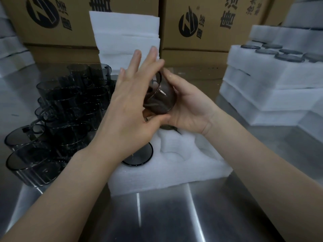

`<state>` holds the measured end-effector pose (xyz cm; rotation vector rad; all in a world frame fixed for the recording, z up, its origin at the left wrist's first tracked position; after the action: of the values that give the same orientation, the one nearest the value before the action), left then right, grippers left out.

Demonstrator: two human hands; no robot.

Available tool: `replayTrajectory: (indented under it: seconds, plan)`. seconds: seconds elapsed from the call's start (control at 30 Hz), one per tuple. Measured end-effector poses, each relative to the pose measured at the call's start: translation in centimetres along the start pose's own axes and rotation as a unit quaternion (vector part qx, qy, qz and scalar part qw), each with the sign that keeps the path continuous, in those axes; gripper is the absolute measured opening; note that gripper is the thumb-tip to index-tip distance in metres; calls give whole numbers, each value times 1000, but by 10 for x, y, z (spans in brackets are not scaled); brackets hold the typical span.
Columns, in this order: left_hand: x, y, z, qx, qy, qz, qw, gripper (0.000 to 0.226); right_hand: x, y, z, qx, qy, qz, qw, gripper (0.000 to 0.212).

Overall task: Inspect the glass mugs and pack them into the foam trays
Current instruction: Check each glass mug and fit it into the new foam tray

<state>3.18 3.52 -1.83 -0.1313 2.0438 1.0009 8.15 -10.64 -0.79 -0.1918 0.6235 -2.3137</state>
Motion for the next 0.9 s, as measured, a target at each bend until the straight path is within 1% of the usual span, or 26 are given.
replayTrajectory:
  seconds: [0.1,0.17,0.23,0.37,0.5,0.57,0.6,0.67,0.73,0.8,0.83,0.87,0.9]
  plan:
    - [0,-1,3,42,90,17,995,106,0,2,-1,66,74,-67,993,40]
    - [1,-3,6,54,139,5,989,105,0,1,-2,82,99,-83,988,35]
    - [1,-4,9,54,165,-11,985,98,0,-2,-3,88,106,-80,987,27]
    - [1,-3,8,55,156,-34,986,87,1,-4,-5,77,118,-83,987,17]
    - [2,-1,7,57,146,-35,987,88,0,-3,-5,75,126,-91,985,13]
    - [2,-2,6,51,126,-24,990,89,0,-3,-4,82,131,-105,982,7]
    - [1,-2,5,38,101,-16,994,89,0,-3,-4,79,138,-111,981,7]
    - [1,-3,4,10,45,5,999,89,-1,-1,-3,71,150,-124,978,21]
    - [2,-3,4,9,26,16,999,88,-2,-1,-3,81,150,-130,977,23]
    - [3,-2,4,12,27,4,1000,87,-2,-2,-4,90,145,-116,978,17]
    - [3,-2,4,13,40,-7,999,88,-2,-4,-5,84,146,-108,980,13]
    - [2,-1,5,23,67,-18,997,91,-2,-6,-4,70,149,-100,981,8]
    - [1,-1,5,43,107,-29,993,93,-3,-6,-3,55,156,-96,982,10]
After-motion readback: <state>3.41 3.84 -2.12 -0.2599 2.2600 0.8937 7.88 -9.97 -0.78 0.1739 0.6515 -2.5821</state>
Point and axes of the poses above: each hand's wrist, its own x-axis away from the middle knuckle, its own y-axis out of the back of the hand, z = x × y, the point moved 1 cm from there along -x, towards the middle knuckle, and after that the axes turned 8 degrees about -x, right-handed, at the moved point
